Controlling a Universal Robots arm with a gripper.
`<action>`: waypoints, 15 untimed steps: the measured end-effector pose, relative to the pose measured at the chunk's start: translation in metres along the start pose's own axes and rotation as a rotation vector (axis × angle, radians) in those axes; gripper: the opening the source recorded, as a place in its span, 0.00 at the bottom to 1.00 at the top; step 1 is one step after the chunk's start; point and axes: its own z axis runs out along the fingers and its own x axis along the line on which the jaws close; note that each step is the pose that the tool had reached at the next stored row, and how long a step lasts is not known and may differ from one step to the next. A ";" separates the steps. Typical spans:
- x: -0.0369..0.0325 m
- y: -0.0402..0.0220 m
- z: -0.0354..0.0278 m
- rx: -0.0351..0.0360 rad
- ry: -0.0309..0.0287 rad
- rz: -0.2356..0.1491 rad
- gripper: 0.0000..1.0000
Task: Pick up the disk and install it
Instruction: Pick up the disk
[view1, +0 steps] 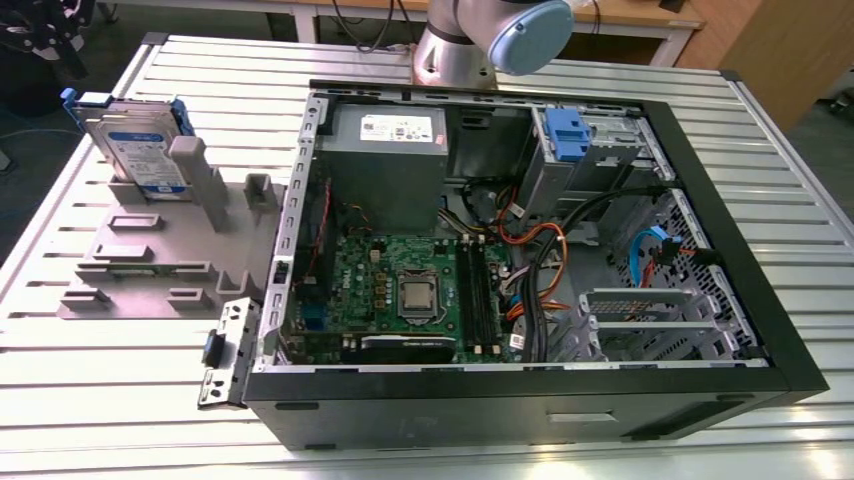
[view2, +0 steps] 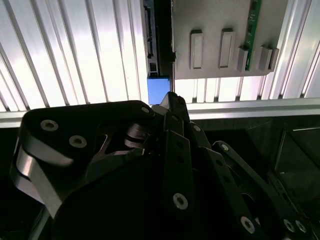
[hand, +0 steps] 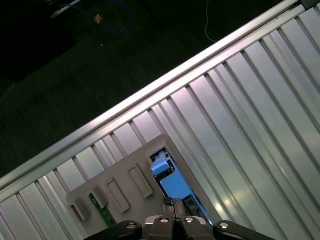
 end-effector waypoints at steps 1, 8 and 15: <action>0.0000 0.0000 0.0000 -0.0001 0.0002 -0.006 0.11; 0.0001 0.0002 0.0000 -0.0007 0.0023 -0.087 0.11; 0.0001 0.0002 0.0000 -0.0009 0.0036 -0.137 0.11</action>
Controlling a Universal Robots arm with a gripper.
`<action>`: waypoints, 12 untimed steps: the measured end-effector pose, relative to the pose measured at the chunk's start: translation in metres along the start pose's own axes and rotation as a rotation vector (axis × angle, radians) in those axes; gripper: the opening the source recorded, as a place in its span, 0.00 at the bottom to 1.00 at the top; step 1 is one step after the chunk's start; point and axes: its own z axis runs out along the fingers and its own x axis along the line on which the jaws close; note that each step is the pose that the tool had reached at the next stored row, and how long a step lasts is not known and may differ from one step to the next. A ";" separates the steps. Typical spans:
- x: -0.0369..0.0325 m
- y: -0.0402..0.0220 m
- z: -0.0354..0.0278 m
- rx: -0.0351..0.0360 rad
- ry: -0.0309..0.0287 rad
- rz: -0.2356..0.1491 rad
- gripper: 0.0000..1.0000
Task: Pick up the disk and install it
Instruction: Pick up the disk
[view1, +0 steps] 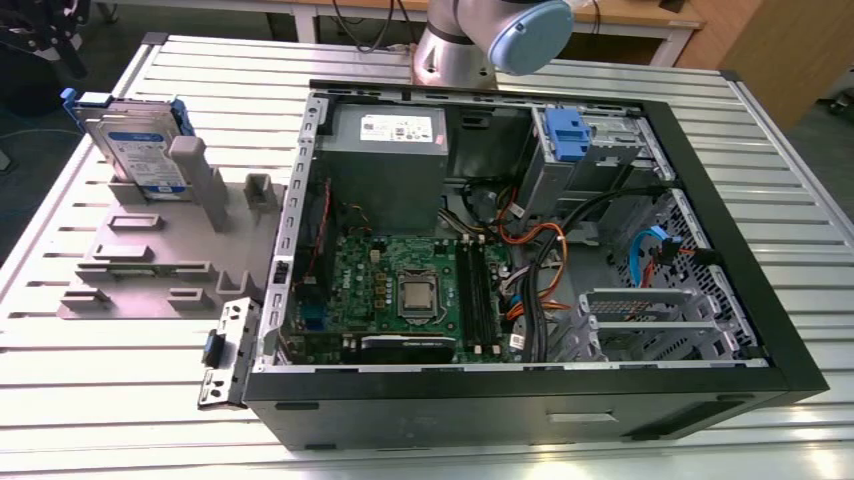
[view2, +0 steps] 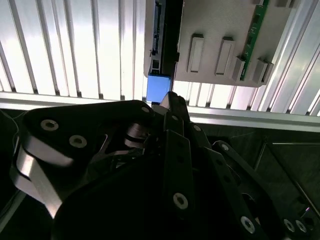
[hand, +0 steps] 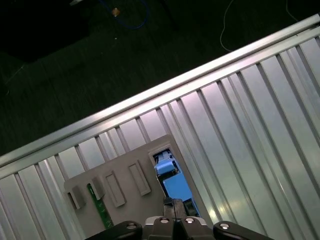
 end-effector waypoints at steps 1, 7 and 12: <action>0.0000 0.0000 0.0000 0.0000 0.0001 -0.002 0.11; 0.0000 0.0000 0.0000 0.0000 0.0001 -0.002 0.11; 0.0000 0.0000 0.0000 -0.0001 0.0002 -0.006 0.11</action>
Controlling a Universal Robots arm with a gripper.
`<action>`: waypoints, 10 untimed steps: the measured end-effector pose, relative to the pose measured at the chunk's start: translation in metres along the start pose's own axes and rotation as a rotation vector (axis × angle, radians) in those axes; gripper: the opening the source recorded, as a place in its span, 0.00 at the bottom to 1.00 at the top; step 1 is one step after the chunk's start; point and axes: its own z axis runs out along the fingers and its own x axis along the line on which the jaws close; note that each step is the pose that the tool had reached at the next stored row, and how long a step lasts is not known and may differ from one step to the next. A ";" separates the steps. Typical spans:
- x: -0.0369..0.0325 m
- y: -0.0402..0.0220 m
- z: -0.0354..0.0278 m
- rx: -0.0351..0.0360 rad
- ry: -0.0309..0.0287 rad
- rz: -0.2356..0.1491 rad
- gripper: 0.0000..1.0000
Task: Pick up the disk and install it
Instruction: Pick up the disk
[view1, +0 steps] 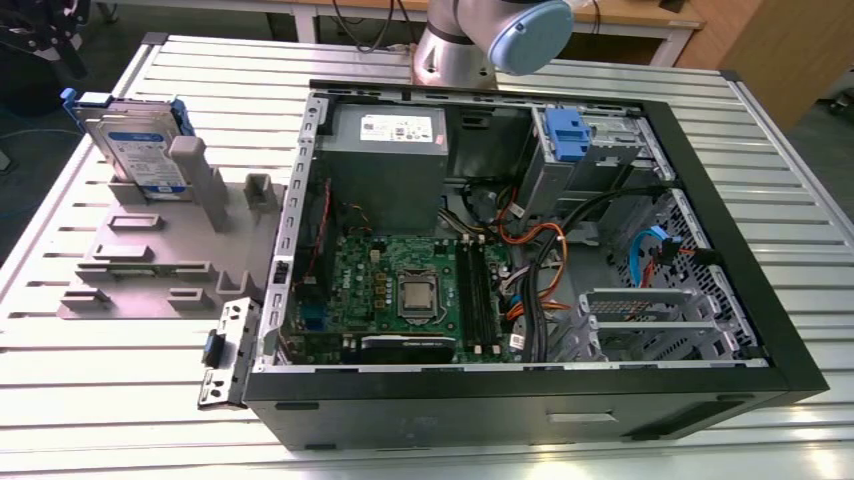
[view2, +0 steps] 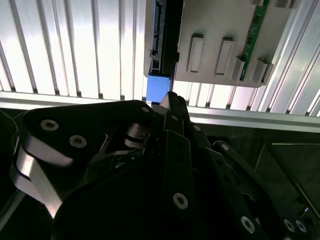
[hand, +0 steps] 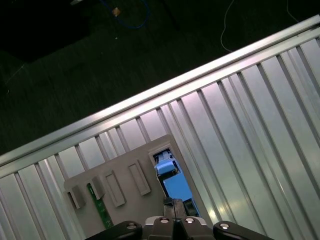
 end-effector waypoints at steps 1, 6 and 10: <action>0.0000 0.0000 0.0000 0.0000 0.0000 -0.003 0.11; 0.0000 0.0000 0.0001 -0.0002 0.0011 -0.045 0.11; 0.0000 0.0000 0.0002 -0.0007 0.0030 -0.116 0.11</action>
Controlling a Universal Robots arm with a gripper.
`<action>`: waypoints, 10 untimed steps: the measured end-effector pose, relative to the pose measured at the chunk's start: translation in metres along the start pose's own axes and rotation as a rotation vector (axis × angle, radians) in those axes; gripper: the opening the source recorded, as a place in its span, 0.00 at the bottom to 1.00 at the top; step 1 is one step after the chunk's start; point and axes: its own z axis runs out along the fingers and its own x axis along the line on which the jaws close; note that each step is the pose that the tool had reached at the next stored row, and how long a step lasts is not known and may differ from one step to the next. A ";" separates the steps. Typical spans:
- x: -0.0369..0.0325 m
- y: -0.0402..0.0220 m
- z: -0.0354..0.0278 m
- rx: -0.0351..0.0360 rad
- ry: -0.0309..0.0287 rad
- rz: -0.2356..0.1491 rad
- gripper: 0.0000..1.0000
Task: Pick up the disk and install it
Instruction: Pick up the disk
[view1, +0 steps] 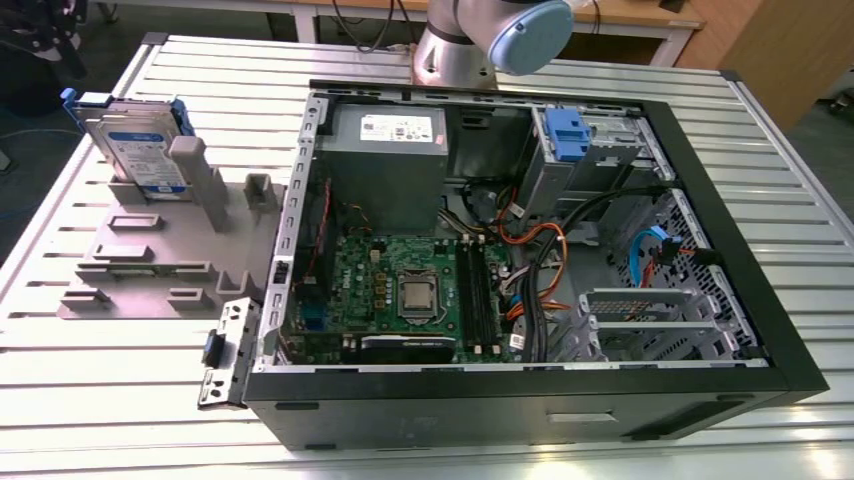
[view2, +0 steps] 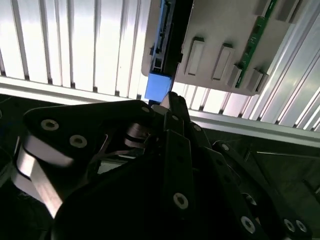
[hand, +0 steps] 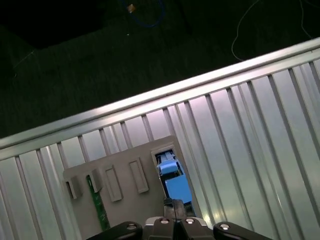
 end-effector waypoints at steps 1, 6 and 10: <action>0.0000 0.0000 0.0000 -0.0002 0.0005 -0.018 0.11; 0.0000 0.0000 0.0004 -0.0005 0.0025 -0.096 0.11; 0.0000 0.0000 0.0005 -0.0002 0.0028 -0.105 0.11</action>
